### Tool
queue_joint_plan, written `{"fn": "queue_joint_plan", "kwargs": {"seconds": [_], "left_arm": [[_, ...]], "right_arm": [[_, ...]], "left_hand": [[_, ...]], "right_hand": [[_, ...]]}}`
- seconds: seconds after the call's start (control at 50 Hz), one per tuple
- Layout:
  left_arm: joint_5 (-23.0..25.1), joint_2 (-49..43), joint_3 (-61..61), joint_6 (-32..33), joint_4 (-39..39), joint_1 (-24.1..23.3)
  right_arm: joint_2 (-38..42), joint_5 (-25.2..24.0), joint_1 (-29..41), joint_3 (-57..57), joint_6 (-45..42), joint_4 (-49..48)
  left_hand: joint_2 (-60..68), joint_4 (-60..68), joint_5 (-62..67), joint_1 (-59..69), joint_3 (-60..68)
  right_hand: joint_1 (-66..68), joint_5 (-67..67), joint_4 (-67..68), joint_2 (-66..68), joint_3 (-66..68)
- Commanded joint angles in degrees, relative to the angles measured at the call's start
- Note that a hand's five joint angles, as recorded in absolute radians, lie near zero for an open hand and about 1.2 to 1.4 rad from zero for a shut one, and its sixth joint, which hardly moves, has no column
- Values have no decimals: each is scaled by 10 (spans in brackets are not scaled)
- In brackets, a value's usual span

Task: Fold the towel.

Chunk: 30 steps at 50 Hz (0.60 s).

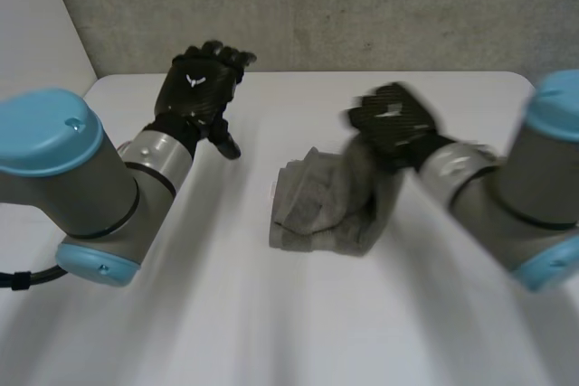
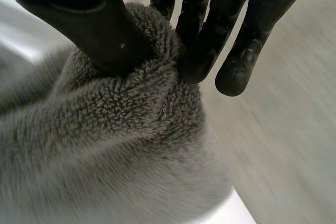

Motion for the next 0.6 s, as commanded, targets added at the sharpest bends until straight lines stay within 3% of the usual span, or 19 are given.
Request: {"fn": "queue_joint_plan", "kwargs": {"seconds": [0.02,0.04,0.1,0.14,0.16,0.2,0.24,0.44,0.6], "left_arm": [[-2,5,23,-32,0,1],[-2,3,25,-43,-1,1],[-2,-5,22,-61,-4,1],[-2,-7,19,-62,-4,0],[-1,-9,17,-63,-4,0],[-1,-16,16,-64,-4,0],[-1,-21,17,-63,-4,-1],[-1,-67,28,-65,-2,-26],[-1,-135,23,-63,-6,-54]], "right_arm": [[121,-70,107,-100,-24,34],[133,-54,111,-110,-24,46],[135,-27,112,-112,-23,50],[129,51,109,-108,-10,51],[129,51,109,-108,-10,51],[94,116,102,-88,26,50],[67,132,95,-68,51,48],[13,111,27,25,196,11],[84,105,28,22,209,10]], "left_hand": [[-34,-35,-110,-30,-26],[-34,-35,-110,-30,-26],[-32,-33,-108,-29,-24],[-30,-31,-106,-27,-23],[-30,-31,-106,-27,-23],[-30,-31,-106,-27,-23],[-30,-31,-106,-27,-23],[-27,-28,-103,-24,-19],[-27,-28,-103,-24,-19]], "right_hand": [[-296,-313,-314,-274,-311],[-647,-664,-664,-625,-661],[-647,-664,-664,-625,-661],[-647,-664,-664,-625,-661],[-647,-664,-664,-625,-661],[-647,-664,-664,-625,-661],[-647,-664,-664,-625,-661],[-647,-664,-664,-625,-661],[-647,-664,-664,-625,-661]]}}
